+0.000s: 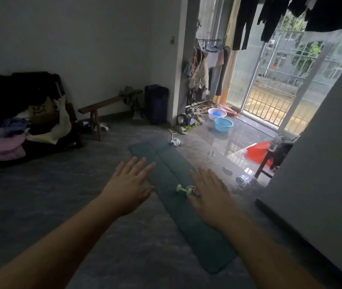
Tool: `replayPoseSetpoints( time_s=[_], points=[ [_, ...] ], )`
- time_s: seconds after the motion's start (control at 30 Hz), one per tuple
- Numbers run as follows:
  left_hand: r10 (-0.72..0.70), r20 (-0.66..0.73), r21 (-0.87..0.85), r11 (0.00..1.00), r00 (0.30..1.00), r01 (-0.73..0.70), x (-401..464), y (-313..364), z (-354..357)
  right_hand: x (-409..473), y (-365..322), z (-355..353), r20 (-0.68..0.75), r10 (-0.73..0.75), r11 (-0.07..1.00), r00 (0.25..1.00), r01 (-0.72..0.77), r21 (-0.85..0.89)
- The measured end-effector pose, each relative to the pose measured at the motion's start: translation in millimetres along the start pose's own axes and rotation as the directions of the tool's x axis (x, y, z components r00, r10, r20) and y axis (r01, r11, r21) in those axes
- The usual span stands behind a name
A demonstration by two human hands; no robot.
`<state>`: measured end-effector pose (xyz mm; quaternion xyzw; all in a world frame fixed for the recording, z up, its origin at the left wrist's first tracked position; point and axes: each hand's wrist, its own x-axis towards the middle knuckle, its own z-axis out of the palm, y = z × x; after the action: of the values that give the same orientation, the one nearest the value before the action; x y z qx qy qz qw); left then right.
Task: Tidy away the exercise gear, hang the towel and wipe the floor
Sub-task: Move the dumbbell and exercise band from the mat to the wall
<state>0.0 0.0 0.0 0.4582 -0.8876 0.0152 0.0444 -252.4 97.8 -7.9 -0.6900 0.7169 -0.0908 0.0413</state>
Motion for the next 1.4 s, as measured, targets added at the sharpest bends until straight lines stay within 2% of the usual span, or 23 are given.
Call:
replayPoseSetpoints(
  time_s=[0.27, 0.5, 0.67, 0.87, 1.23, 1.4],
  points=[
    [0.023, -0.048, -0.014, 1.000, 0.999, -0.024, 80, -115, 21, 124, -52, 24, 0.001, 0.030, 1.000, 1.000, -0.030, -0.002],
    [0.062, -0.007, -0.058, 0.996, 0.998, -0.062, 162, -216, 30, 232, -100, 42, 0.020, 0.099, 0.995, 0.995, -0.099, 0.010],
    [0.092, 0.041, -0.050, 0.995, 0.995, -0.090, 221, -249, 39, 288, -98, 53, 0.030, 0.149, 0.988, 0.988, -0.150, 0.034],
    [0.162, 0.050, -0.068, 0.985, 0.986, -0.158, 313, -255, 69, 355, -55, 66, 0.037, 0.215, 0.976, 0.976, -0.216, 0.019],
    [0.266, 0.104, -0.048, 0.964, 0.958, -0.262, 539, -220, 113, 505, 94, 92, 0.059, 0.332, 0.940, 0.941, -0.336, 0.056],
    [0.327, 0.139, -0.102, 0.944, 0.935, -0.315, 620, -208, 132, 557, 137, 96, 0.107, 0.383, 0.916, 0.918, -0.392, 0.084]
  ],
)
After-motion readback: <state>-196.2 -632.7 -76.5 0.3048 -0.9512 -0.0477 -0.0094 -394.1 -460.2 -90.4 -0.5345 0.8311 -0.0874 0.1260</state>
